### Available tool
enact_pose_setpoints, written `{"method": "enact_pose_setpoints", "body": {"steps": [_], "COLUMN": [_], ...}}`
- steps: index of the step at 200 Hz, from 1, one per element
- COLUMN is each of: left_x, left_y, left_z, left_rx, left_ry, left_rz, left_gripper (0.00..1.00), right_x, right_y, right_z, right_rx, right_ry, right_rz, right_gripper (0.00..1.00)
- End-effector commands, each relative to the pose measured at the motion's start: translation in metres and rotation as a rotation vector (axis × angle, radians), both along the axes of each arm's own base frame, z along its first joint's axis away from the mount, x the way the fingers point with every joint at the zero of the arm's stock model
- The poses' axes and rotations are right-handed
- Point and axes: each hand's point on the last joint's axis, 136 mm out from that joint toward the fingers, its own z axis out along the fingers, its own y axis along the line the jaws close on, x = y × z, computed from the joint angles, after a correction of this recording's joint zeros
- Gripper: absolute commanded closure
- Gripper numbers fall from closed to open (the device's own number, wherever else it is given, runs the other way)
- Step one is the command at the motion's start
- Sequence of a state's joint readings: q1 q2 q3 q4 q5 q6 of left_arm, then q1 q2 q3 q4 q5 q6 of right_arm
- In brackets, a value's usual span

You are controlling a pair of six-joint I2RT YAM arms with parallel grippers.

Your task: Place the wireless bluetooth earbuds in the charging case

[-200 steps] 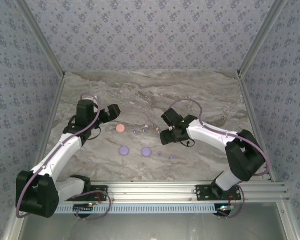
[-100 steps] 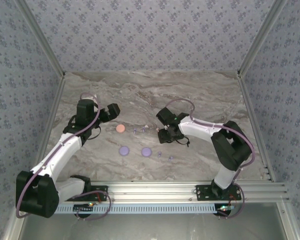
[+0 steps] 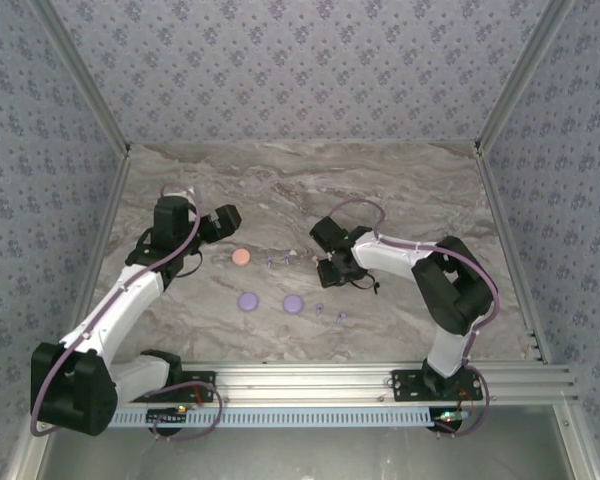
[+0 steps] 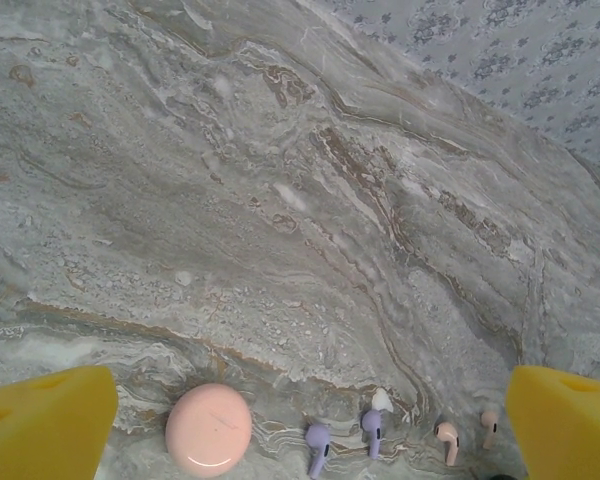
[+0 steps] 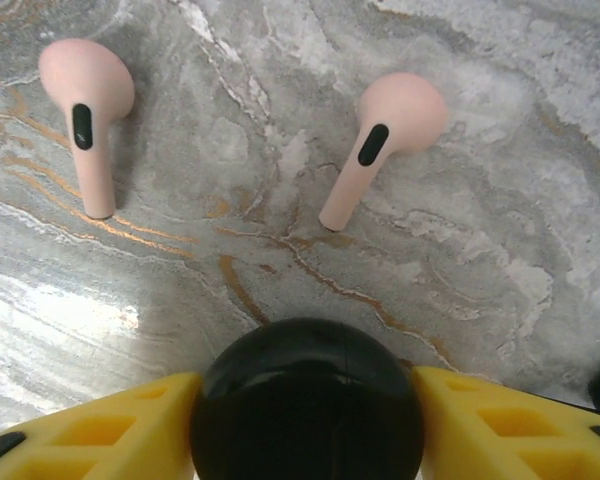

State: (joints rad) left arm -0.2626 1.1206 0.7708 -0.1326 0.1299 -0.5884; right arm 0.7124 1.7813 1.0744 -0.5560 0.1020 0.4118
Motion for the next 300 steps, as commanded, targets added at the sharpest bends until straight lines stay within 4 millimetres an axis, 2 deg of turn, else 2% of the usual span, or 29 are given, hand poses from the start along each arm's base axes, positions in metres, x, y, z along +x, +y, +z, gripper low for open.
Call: {"method": "enact_pose_setpoints", "body": {"steps": [1, 28, 57, 73, 101, 139, 154, 180, 223, 258, 300], "left_x": [0.004, 0.004, 0.001, -0.001, -0.006, -0.021, -0.026, -0.034, -0.051, -0.063, -0.074], "left_y": [-0.001, -0.002, -0.009, -0.019, -0.042, -0.087, -0.103, -0.128, -0.167, -0.194, -0.219], "left_z": [0.019, 0.023, 0.031, 0.037, 0.052, 0.080, 0.091, 0.106, 0.120, 0.126, 0.122], "left_rx": [0.004, 0.003, -0.008, -0.031, -0.077, -0.142, -0.163, -0.200, -0.256, -0.283, -0.291], "left_ry": [-0.042, -0.050, -0.066, -0.073, -0.097, -0.142, -0.158, -0.187, -0.215, -0.230, -0.202], "left_rz": [-0.001, -0.007, -0.051, -0.096, -0.209, -0.411, -0.480, -0.577, -0.729, -0.815, -0.894], "left_gripper": [0.01, 0.01, 0.01, 0.03, 0.04, 0.05, 0.05, 0.08, 0.15, 0.18, 0.29], "right_x": [0.002, 0.003, 0.011, 0.017, 0.024, 0.024, 0.019, 0.012, -0.006, -0.008, -0.010], "right_y": [-0.003, -0.004, -0.001, -0.002, 0.003, 0.013, 0.018, 0.022, 0.026, 0.026, 0.027], "right_z": [-0.001, 0.003, 0.030, 0.052, 0.106, 0.184, 0.208, 0.238, 0.263, 0.264, 0.267], "right_rx": [-0.028, -0.028, 0.015, 0.026, 0.087, 0.168, 0.187, 0.164, 0.087, 0.063, 0.078], "right_ry": [-0.009, -0.029, -0.145, -0.237, -0.449, -0.777, -0.880, -1.029, -1.239, -1.233, -1.232], "right_rz": [-0.001, 0.018, 0.089, 0.140, 0.272, 0.461, 0.543, 0.671, 0.881, 0.920, 0.928], "right_gripper": [0.46, 0.54, 0.57, 0.57, 0.57, 0.57, 0.57, 0.57, 0.56, 0.57, 0.57]}}
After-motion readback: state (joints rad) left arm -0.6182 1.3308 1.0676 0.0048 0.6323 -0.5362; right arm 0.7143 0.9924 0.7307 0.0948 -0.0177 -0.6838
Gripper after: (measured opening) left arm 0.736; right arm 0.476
